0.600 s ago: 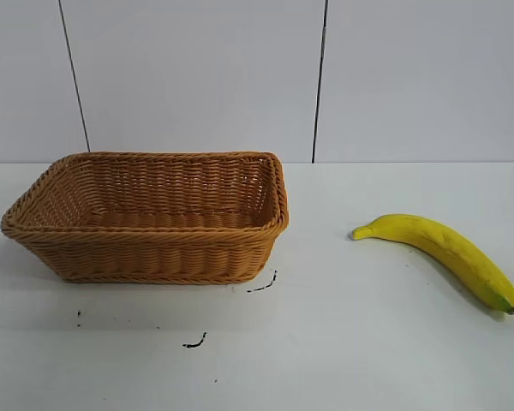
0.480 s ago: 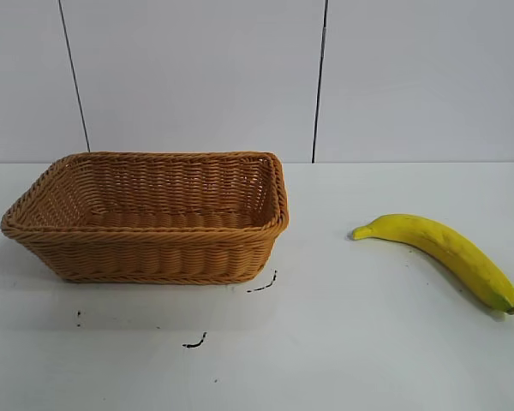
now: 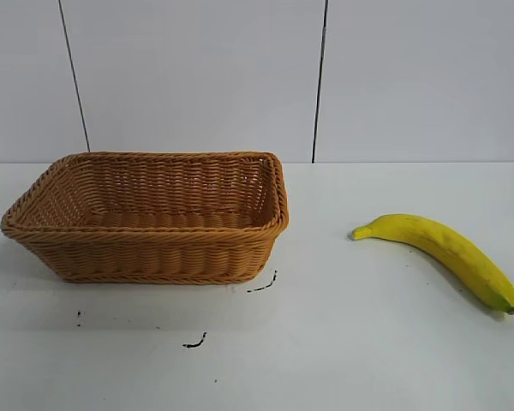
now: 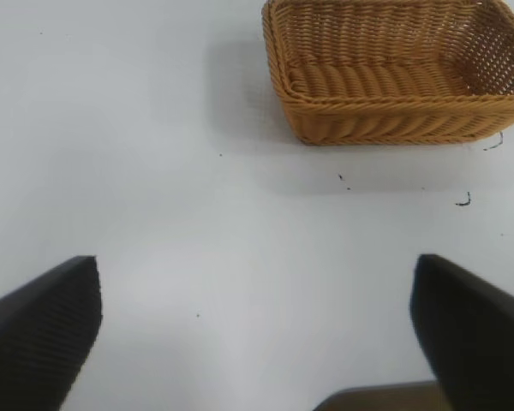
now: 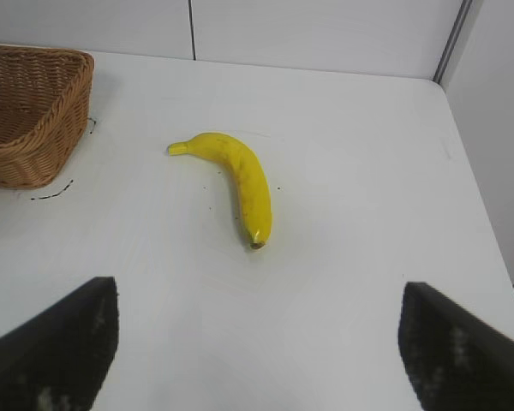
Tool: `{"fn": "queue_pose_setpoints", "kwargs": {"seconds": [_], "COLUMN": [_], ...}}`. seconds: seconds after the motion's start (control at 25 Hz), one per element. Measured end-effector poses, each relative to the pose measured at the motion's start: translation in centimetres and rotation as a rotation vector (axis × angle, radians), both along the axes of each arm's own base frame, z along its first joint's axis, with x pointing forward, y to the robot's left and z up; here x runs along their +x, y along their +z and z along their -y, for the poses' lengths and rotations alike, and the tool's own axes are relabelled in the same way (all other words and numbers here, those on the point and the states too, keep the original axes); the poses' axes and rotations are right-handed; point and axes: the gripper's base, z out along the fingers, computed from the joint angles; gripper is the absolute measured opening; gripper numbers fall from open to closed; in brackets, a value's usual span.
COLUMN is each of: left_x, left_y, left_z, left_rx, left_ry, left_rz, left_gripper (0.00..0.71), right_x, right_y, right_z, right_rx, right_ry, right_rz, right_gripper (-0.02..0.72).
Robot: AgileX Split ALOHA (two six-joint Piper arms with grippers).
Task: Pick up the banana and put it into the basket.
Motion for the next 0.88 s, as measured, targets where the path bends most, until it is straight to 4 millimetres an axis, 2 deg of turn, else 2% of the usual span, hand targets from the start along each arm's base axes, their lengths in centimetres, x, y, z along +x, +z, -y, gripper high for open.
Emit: {"fn": "queue_pose_setpoints", "kwargs": {"seconds": [0.12,0.32,0.6,0.64,0.68,0.8,0.84,0.88], "left_x": [0.0,0.0,0.0,0.0,0.0,0.0,0.0,0.0], "left_y": [0.0,0.0,0.0,0.0,0.0,0.0,0.0,0.0], "left_z": [0.0,0.0,0.0,0.0,0.0,0.0,0.0,0.0], "left_rx": [0.000,0.000,0.000,0.000,0.000,0.000,0.000,0.000], "left_ry": [0.000,0.000,0.000,0.000,0.000,0.000,0.000,0.000], "left_rz": [0.000,0.000,0.000,0.000,0.000,0.000,0.000,0.000], "left_gripper": [0.695,0.695,0.695,0.695,0.695,0.695,0.695,0.695], "right_x": [1.6,6.4,16.2,17.8,17.8,22.4,25.3,26.7], "right_y": [1.5,4.3,6.3,6.2,6.2,5.5,4.6,4.0], "right_z": [0.0,0.1,0.3,0.3,0.3,0.4,0.5,0.6], "right_rx": [0.003,0.019,0.025,0.026,0.026,0.015,0.005,-0.001], "right_ry": [0.001,0.004,0.001,0.000,0.000,0.011,0.022,0.027], "right_rz": [-0.064,-0.194,-0.396,-0.429,-0.429,-0.512,-0.564,-0.588], "right_gripper": [0.633,0.633,0.633,0.633,0.633,0.633,0.633,0.633]}}
